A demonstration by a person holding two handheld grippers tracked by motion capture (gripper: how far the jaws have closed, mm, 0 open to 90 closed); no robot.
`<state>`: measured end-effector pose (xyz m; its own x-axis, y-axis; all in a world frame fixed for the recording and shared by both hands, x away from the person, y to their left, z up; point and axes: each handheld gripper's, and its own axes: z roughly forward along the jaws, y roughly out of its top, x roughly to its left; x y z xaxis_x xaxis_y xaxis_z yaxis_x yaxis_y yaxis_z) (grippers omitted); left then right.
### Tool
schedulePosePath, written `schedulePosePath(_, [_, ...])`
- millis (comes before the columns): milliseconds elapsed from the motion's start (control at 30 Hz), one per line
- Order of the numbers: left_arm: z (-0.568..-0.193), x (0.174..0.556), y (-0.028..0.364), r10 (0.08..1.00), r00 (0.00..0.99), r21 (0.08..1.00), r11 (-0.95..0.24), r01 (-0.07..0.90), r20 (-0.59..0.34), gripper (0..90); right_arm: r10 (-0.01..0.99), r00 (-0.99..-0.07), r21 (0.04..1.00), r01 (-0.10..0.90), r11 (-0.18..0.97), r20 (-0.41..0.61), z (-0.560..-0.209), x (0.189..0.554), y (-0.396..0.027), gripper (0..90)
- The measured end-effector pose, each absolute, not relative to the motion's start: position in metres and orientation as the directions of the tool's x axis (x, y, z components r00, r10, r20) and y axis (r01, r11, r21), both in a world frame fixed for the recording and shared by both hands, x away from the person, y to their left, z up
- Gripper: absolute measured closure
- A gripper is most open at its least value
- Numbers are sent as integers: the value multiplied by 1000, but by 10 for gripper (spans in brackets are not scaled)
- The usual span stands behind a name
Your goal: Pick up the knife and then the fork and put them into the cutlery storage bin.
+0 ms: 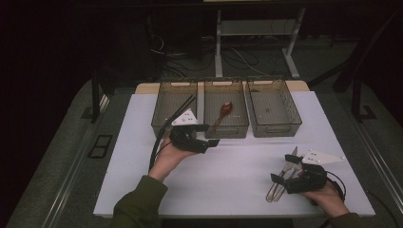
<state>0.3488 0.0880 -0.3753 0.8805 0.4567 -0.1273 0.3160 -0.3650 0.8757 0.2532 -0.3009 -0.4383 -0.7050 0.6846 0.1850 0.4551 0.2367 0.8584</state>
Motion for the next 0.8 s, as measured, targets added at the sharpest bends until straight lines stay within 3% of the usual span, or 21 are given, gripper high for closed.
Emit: schedulePosePath(800, [-411,288,150,535,836,890,-312,333,-125,138,690,-702,858,454,240,179,-439,251,-300,18])
